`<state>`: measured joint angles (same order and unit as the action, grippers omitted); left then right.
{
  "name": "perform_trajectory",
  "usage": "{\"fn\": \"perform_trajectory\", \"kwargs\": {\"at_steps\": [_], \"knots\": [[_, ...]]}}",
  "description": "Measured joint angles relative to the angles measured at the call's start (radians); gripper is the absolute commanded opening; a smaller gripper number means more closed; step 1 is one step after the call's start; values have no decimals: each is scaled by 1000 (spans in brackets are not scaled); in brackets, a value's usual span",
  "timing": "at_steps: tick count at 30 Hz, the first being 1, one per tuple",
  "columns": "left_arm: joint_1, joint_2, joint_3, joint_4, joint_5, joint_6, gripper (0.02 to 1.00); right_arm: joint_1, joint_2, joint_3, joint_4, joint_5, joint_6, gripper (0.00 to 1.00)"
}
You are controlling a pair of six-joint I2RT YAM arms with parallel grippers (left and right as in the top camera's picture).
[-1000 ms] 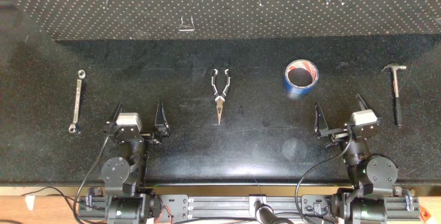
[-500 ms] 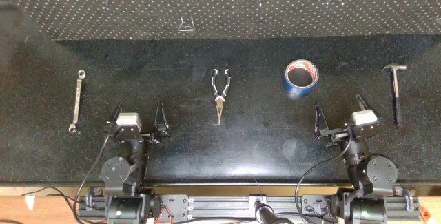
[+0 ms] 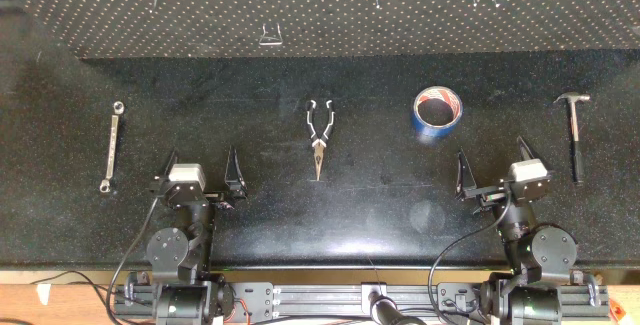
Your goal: Place Tools Onto Pegboard
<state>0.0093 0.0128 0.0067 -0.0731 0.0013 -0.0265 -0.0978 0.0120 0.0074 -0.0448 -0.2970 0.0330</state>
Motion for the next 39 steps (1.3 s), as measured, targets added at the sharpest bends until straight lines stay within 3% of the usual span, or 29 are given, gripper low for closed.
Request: {"fn": "perform_trajectory", "kwargs": {"at_steps": [8,14,22,25,34,39], "knots": [[0,123,76,-72,0,72,996,0,0,0,0,0,0,996],[3,486,427,-473,-9,105,996,0,-3,0,0,0,0,996],[111,845,873,-866,-211,121,993,0,-4,0,0,0,0,996],[151,878,961,-961,-241,147,991,0,-4,0,0,0,0,996],[337,881,1002,-1079,-192,306,993,0,-4,0,0,0,0,996],[573,924,1004,-1081,-105,492,993,0,-4,0,0,0,0,996]]}}
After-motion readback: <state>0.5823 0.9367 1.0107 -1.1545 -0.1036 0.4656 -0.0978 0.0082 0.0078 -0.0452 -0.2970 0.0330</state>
